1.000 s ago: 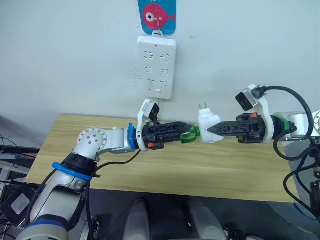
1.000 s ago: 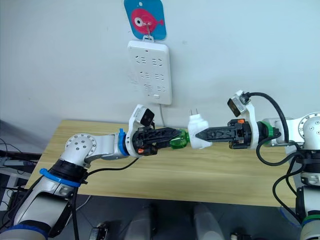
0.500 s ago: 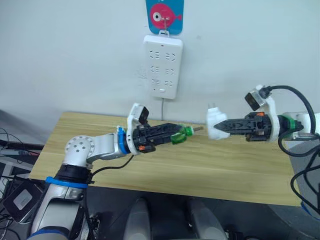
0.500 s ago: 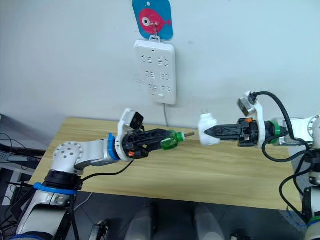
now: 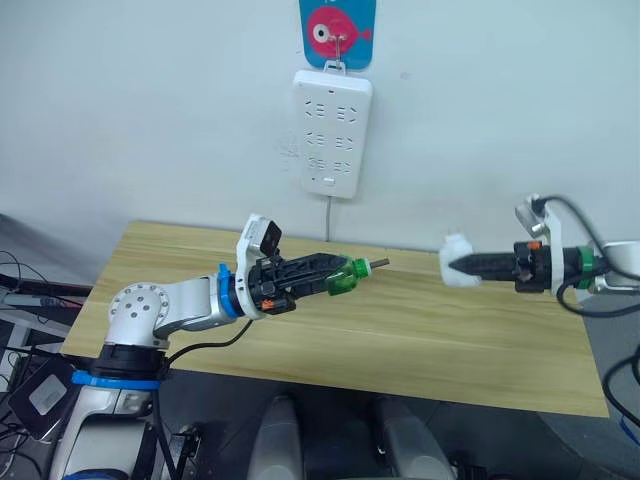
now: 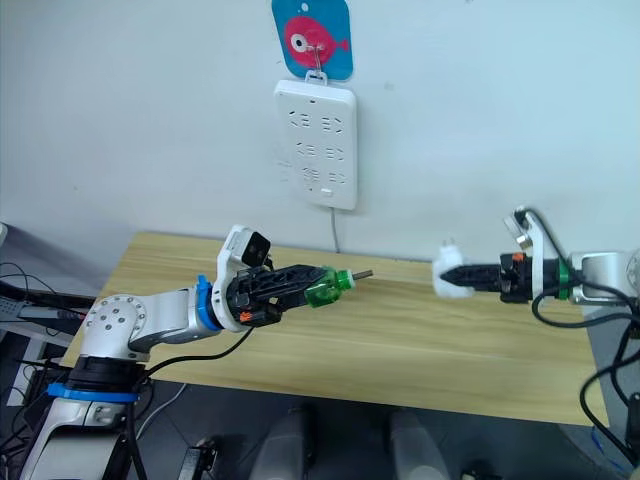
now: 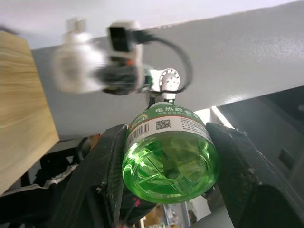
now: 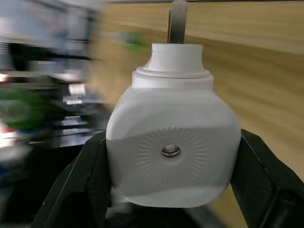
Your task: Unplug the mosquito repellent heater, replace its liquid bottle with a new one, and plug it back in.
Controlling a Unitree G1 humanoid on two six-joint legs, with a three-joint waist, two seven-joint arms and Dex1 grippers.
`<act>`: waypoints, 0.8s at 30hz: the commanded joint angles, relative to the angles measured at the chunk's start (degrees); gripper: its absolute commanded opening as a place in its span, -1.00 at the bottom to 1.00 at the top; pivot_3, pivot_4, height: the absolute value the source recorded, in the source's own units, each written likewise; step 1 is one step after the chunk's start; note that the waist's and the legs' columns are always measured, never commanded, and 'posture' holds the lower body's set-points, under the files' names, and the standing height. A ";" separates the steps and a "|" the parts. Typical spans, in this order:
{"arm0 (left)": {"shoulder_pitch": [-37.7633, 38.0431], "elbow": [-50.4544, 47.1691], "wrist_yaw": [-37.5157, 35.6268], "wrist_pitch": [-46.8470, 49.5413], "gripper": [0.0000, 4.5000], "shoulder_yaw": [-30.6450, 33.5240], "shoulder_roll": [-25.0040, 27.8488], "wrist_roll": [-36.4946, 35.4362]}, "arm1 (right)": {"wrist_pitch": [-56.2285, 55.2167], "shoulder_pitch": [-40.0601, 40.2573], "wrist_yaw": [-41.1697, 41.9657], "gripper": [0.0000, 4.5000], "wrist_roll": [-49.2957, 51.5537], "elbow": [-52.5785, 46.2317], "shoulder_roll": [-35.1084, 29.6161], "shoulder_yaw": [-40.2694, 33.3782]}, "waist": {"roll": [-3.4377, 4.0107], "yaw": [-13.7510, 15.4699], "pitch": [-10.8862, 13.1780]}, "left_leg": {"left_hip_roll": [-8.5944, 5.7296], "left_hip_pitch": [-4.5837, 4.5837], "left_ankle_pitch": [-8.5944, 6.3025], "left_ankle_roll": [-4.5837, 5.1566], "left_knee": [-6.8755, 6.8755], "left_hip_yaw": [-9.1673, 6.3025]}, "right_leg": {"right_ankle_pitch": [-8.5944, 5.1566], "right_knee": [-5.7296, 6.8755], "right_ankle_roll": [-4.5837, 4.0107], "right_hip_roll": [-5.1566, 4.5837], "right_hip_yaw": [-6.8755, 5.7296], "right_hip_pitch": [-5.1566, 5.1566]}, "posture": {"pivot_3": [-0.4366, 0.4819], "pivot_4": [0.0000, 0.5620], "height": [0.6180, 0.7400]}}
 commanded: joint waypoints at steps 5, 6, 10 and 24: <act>1.72 -5.85 0.43 -1.37 0.02 0.58 -0.38 -1.43 | -8.17 5.97 -8.62 0.33 -20.94 1.54 3.36 3.30 | 0.04 0.31 0.02 | -0.03 0.02 0.01 -0.01 -0.01 0.16 | 0.01 0.05 0.00 -0.03 0.18 -0.06 | -0.06 0.00 1.00; 1.89 -6.01 0.54 -1.56 0.02 0.59 -0.37 -1.42 | -8.16 6.63 -9.46 0.33 -22.36 1.55 4.12 3.05 | 0.04 0.35 0.02 | -0.03 0.04 0.01 -0.01 -0.01 0.16 | 0.01 0.05 0.00 -0.03 0.20 -0.04 | -0.06 0.00 1.00; 2.32 -6.47 0.50 -1.92 0.02 0.66 0.10 -1.26 | -6.78 7.64 -12.30 0.33 -26.53 3.45 7.08 1.11 | 0.04 0.45 0.02 | -0.02 0.07 0.01 -0.02 -0.01 0.14 | 0.02 0.05 -0.01 -0.02 0.18 -0.01 | -0.04 -0.01 1.00; 1.98 -5.42 -0.54 -1.76 0.02 0.92 -0.15 1.20 | -5.21 9.39 -11.15 0.98 -33.47 2.37 9.86 -3.38 | 0.04 0.55 0.02 | -0.05 0.08 0.02 -0.03 -0.01 0.20 | 0.03 0.04 -0.02 -0.04 0.23 0.00 | -0.08 -0.04 1.00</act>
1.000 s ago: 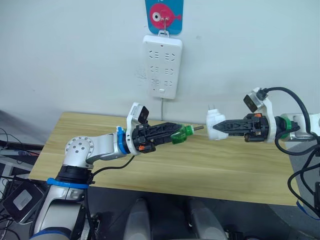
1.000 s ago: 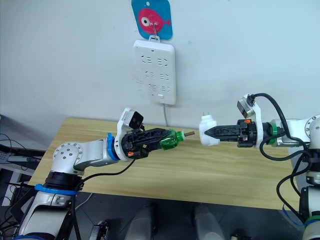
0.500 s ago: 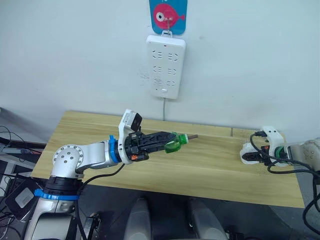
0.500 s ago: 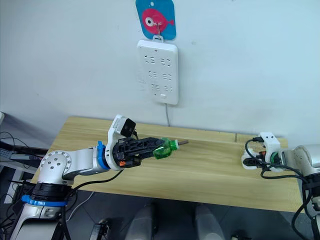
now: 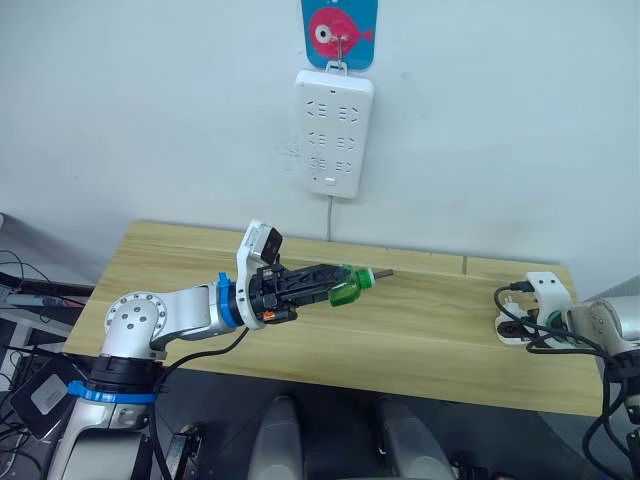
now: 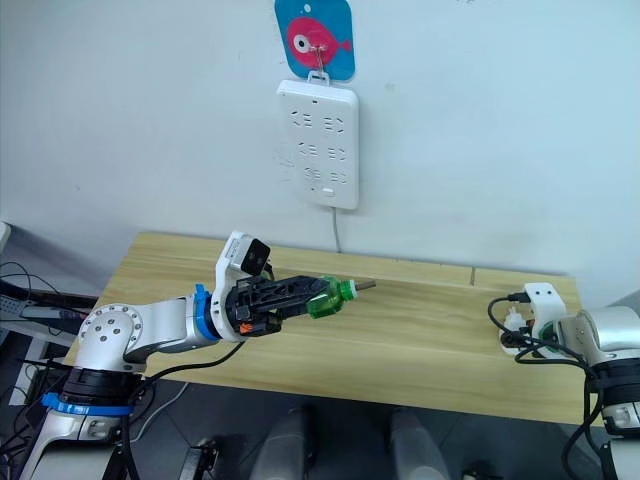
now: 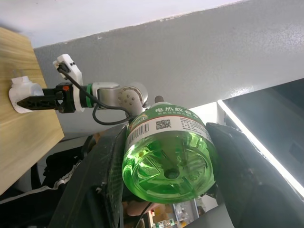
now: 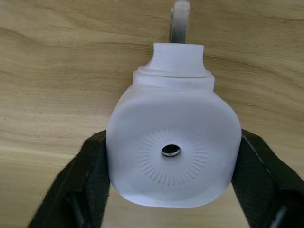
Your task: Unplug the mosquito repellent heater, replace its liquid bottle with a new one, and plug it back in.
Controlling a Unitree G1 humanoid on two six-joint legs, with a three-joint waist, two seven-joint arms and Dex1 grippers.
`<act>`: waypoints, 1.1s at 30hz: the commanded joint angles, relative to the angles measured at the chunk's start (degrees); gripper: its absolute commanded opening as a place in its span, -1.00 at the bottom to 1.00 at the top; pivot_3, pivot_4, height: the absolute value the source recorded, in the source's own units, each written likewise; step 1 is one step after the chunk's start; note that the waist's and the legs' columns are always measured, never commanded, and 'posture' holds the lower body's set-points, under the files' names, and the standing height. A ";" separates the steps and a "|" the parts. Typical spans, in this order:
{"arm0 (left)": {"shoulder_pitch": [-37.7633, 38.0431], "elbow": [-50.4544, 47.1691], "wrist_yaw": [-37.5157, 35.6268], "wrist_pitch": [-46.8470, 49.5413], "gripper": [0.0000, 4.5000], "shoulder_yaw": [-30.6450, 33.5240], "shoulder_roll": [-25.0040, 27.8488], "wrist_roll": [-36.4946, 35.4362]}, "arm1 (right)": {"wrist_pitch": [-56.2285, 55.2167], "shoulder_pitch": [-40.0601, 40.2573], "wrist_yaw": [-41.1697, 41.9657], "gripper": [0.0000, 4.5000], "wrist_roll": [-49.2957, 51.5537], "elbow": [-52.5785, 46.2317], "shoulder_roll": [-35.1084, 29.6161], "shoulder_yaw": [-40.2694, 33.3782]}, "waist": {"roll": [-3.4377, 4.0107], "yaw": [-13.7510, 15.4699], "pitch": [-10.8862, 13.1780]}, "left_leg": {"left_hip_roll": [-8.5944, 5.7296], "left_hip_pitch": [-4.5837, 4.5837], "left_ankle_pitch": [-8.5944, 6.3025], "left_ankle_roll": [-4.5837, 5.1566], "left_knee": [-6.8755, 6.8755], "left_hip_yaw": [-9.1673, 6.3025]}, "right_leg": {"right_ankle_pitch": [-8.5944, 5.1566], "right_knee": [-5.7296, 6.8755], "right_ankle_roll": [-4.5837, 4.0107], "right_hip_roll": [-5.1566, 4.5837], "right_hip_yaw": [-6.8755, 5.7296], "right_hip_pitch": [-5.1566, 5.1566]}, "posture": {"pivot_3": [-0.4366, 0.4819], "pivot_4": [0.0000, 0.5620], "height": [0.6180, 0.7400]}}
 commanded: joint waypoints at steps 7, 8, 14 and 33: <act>-0.80 -1.31 -5.10 -1.92 0.02 2.86 -1.06 7.22 | 5.61 -1.00 4.45 0.98 1.35 -14.17 -6.78 -7.60 | 0.02 -0.07 0.00 | 0.00 0.00 0.00 0.00 -0.01 0.08 | -0.01 0.00 0.01 0.00 0.06 -0.03 | -0.16 -0.06 1.00; -0.99 -2.27 -6.77 -2.59 0.02 3.20 -1.10 9.94 | 7.44 -1.31 4.84 0.98 2.51 -16.42 -6.82 -9.25 | 0.02 -0.08 0.00 | 0.00 0.00 0.00 0.00 -0.01 0.09 | -0.01 0.00 0.01 0.00 0.07 -0.04 | -0.17 -0.06 1.00; -3.72 -9.43 -16.79 -24.75 0.02 -0.66 -5.62 41.65 | 20.46 -6.05 0.89 0.98 33.81 -24.57 12.02 -32.02 | -0.04 -0.34 0.01 | 0.07 0.19 0.07 -0.13 -0.11 0.10 | 0.13 -0.02 -0.22 0.08 0.08 0.09 | -0.23 -0.05 1.00; -5.02 -11.58 -26.36 -42.06 0.02 -6.77 -13.71 68.41 | -21.00 0.52 -50.43 0.98 85.26 -35.75 27.23 -9.57 | -0.07 -2.03 0.03 | 0.02 0.02 0.03 -0.08 -0.11 0.52 | 0.09 -0.12 0.28 -0.06 0.41 -0.09 | -0.17 -0.09 1.00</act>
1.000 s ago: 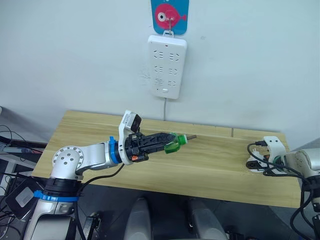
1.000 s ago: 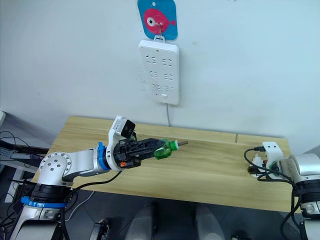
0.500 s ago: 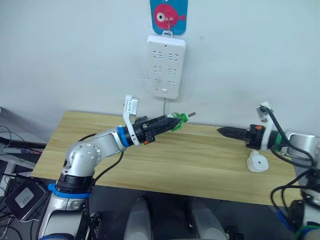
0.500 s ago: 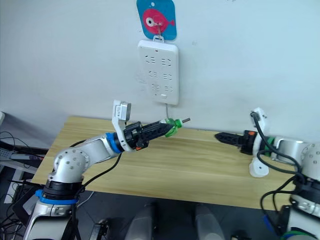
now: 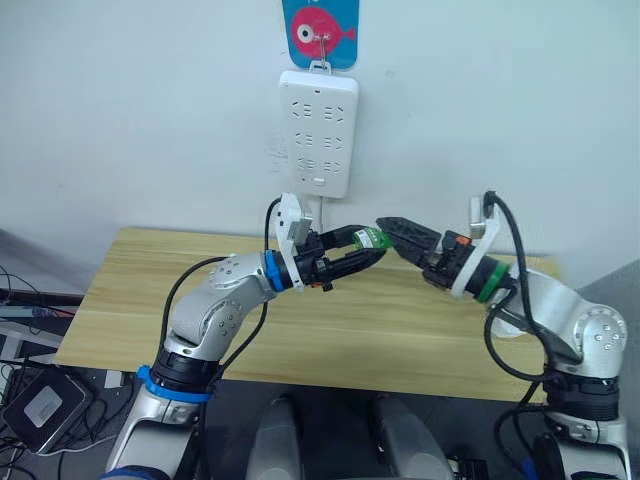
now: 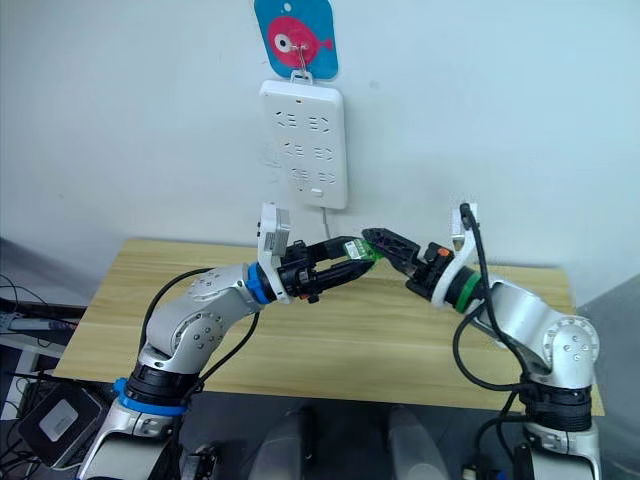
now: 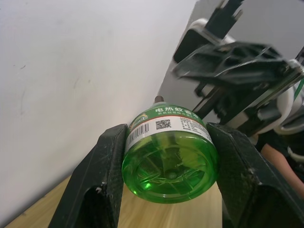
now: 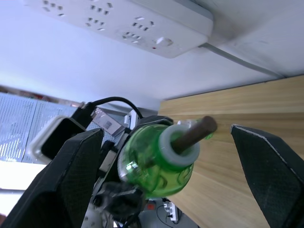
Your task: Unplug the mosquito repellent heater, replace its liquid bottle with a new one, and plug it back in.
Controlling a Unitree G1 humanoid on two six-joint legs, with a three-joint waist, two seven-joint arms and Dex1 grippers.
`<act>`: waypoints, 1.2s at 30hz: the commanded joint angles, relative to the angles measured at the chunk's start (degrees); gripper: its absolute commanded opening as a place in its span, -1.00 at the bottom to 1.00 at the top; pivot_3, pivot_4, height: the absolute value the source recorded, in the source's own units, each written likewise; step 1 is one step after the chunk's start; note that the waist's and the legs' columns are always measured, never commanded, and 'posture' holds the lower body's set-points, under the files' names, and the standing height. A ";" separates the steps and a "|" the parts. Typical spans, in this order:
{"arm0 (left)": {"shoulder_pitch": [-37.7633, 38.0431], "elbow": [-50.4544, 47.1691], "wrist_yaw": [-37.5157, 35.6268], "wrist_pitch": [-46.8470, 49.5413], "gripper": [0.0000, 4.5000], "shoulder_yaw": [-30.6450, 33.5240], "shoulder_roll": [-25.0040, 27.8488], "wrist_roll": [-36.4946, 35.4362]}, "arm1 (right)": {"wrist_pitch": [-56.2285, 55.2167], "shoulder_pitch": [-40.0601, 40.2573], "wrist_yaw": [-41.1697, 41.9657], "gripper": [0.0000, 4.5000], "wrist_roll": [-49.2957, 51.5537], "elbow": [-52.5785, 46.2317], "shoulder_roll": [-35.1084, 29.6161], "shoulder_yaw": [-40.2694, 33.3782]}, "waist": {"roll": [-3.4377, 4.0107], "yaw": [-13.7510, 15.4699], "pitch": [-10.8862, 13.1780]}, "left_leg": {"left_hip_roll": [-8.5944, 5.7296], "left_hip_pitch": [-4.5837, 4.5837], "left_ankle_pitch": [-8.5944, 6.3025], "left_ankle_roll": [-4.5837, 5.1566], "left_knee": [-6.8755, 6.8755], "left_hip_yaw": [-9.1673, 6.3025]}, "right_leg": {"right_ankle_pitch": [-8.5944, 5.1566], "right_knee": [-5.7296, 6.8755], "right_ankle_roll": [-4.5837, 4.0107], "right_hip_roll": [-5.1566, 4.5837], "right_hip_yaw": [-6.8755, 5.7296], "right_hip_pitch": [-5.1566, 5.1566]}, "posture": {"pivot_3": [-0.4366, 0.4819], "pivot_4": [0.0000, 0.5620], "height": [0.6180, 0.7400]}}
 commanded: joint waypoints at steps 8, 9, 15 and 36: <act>-0.14 -4.26 -0.53 1.58 0.02 1.90 -0.99 0.19 | -6.29 0.24 -3.25 0.73 1.46 -3.47 2.33 0.24 | 0.01 0.04 0.00 | 0.01 0.00 0.00 0.00 0.00 -0.02 | 0.01 0.01 -0.02 0.00 -0.01 0.00 | -0.18 -0.11 1.00; -0.08 -4.37 -0.55 1.69 0.02 1.91 -1.02 0.24 | -6.40 0.37 -3.28 0.57 1.46 -3.70 2.37 0.21 | 0.01 0.05 -0.01 | 0.01 0.00 0.00 0.00 0.00 -0.02 | 0.03 0.01 -0.05 0.00 -0.01 0.00 | -0.18 -0.11 1.00; -0.55 -3.88 -0.39 1.50 0.02 2.14 -1.58 1.26 | -6.16 1.25 -2.12 -0.39 1.46 -5.00 1.69 0.52 | 0.01 0.04 -0.01 | 0.01 0.00 0.00 0.00 0.00 -0.02 | 0.03 0.02 -0.06 0.00 -0.02 0.00 | -0.19 -0.13 1.00; -2.73 -3.88 -12.32 1.11 1.00 -4.52 10.38 11.84 | -17.44 8.75 31.58 -0.61 -54.75 4.04 -21.52 14.92 | 0.04 0.51 -0.03 | -0.02 0.09 0.01 0.00 0.05 0.05 | 0.01 0.01 -0.02 -0.02 0.02 0.00 | -0.16 -0.19 1.00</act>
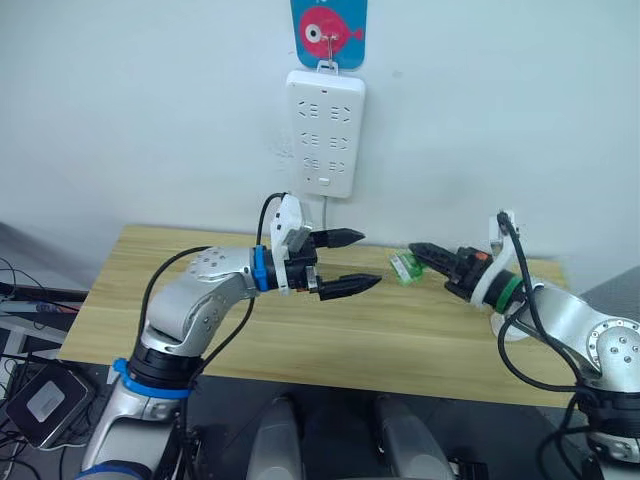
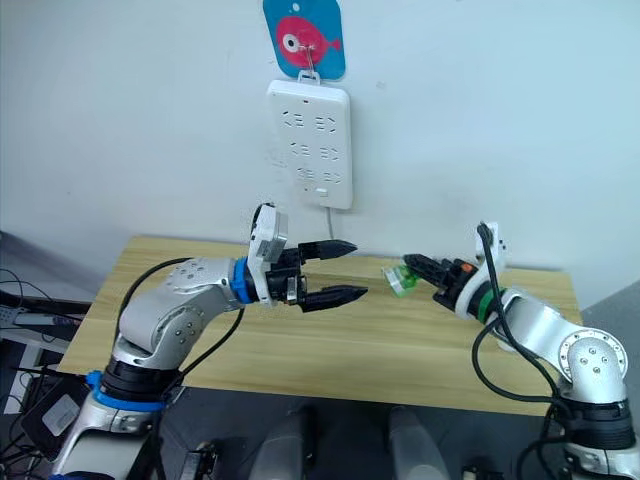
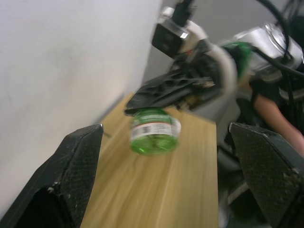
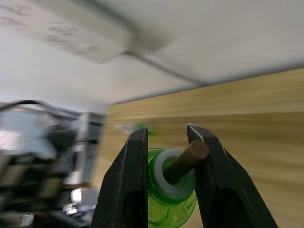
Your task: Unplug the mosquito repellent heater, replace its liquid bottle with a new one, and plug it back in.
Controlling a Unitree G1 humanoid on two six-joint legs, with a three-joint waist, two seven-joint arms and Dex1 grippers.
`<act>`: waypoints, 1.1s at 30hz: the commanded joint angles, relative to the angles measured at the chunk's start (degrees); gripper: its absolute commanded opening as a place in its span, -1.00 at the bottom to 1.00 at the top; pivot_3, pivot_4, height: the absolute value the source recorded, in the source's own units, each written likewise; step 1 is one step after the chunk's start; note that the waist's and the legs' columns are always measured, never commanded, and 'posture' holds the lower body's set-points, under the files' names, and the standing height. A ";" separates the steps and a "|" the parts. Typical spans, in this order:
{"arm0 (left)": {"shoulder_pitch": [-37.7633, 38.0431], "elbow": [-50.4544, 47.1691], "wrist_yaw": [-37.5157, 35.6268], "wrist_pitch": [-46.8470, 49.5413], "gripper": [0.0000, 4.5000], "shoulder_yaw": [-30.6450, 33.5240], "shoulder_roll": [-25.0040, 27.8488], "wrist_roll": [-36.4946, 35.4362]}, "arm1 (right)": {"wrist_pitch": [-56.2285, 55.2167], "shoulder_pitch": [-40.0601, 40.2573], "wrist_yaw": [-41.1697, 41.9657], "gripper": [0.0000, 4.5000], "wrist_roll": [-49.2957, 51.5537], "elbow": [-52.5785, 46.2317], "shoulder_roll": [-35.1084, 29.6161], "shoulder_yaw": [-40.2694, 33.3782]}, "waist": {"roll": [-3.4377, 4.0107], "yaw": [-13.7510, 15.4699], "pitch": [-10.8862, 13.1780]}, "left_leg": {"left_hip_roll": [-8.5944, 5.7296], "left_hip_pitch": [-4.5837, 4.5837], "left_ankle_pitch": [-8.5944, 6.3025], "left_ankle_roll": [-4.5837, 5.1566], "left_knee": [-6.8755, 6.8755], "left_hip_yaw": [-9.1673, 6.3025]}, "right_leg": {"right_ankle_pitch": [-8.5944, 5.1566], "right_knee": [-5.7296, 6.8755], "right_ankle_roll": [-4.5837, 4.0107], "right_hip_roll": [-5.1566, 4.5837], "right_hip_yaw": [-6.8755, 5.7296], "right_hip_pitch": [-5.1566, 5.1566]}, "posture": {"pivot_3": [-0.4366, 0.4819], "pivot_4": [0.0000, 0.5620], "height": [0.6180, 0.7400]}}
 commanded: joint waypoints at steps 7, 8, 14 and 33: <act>-1.81 5.23 -4.84 -8.18 1.00 -5.03 -0.77 9.47 | -35.67 -0.24 11.79 -0.61 -61.15 18.45 3.19 18.33 | -0.01 -0.09 -0.01 | 0.03 0.04 0.00 0.00 0.01 0.04 | 0.00 0.07 -0.01 0.02 0.01 -0.01 | -0.20 -0.21 1.00; -2.09 5.51 -5.47 -8.54 1.00 -5.18 -1.04 9.61 | -38.26 -0.39 12.20 -0.61 -64.45 20.94 4.02 18.94 | -0.01 -0.07 -0.01 | 0.03 0.04 0.00 -0.01 0.02 0.05 | 0.08 0.07 -0.14 0.02 0.02 -0.01 | -0.20 -0.21 1.00; -3.43 6.43 -6.82 -9.22 1.00 -4.67 -2.53 9.92 | -45.57 -2.69 13.49 -0.61 -73.02 32.42 9.96 16.70 | -0.02 -0.05 -0.02 | 0.01 0.05 0.01 -0.02 0.04 0.07 | 0.15 0.10 -0.25 -0.02 0.01 0.02 | -0.21 -0.18 1.00; 2.40 1.61 -1.21 -7.47 1.00 0.01 -2.45 8.96 | -48.31 -1.69 23.56 0.98 -76.69 26.10 10.61 5.91 | -0.01 -0.01 -0.01 | 0.01 0.22 0.02 -0.03 0.04 0.05 | 0.16 0.31 -0.27 -0.02 0.03 0.10 | -0.11 -0.12 1.00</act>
